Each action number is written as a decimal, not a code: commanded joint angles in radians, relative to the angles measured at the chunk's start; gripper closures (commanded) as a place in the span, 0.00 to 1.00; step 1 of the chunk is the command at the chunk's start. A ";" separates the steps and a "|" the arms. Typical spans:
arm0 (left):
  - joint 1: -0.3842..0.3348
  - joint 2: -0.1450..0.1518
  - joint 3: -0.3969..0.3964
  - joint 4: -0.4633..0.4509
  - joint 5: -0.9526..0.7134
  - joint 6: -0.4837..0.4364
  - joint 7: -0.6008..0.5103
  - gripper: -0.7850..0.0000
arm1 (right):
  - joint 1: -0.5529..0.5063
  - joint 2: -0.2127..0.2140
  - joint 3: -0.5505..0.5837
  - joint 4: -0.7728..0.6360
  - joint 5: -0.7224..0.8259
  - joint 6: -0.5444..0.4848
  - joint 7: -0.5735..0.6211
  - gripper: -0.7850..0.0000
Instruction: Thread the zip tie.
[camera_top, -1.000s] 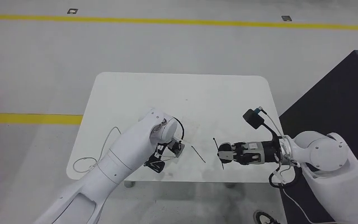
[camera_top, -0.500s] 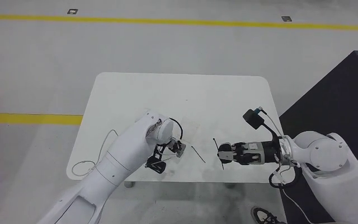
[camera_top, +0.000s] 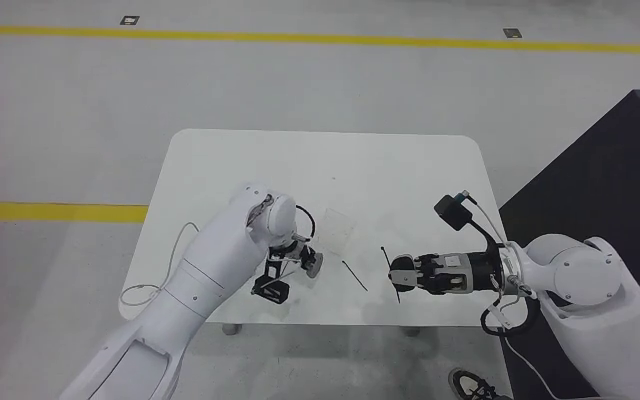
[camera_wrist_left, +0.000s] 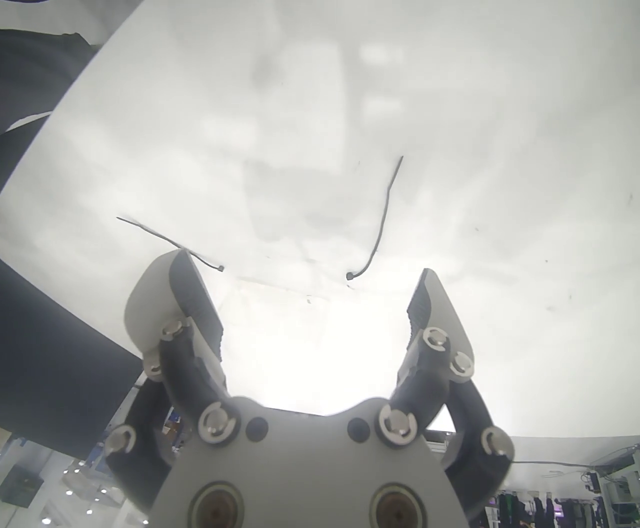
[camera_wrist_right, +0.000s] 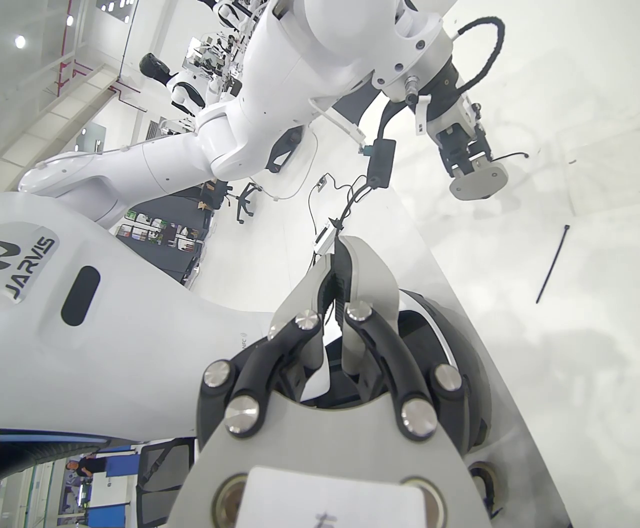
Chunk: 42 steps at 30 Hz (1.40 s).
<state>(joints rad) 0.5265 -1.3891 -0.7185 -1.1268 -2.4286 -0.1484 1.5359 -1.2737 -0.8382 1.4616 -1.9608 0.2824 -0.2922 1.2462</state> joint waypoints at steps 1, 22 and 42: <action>-0.018 -0.005 0.013 0.029 -0.017 -0.004 0.000 0.12 | 0.000 0.000 0.000 0.000 0.000 0.000 0.000 1.00; -0.113 -0.055 0.104 0.219 -0.055 0.036 -0.005 0.47 | 0.000 0.000 0.000 0.000 0.000 0.000 0.000 1.00; -0.119 -0.101 0.084 0.343 -0.008 0.142 -0.042 0.49 | 0.000 0.000 0.000 0.000 0.000 0.000 0.000 1.00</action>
<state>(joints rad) 0.4074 -1.4869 -0.6333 -0.7918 -2.4359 -0.0120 1.4964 -1.2737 -0.8382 1.4616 -1.9608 0.2824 -0.2922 1.2462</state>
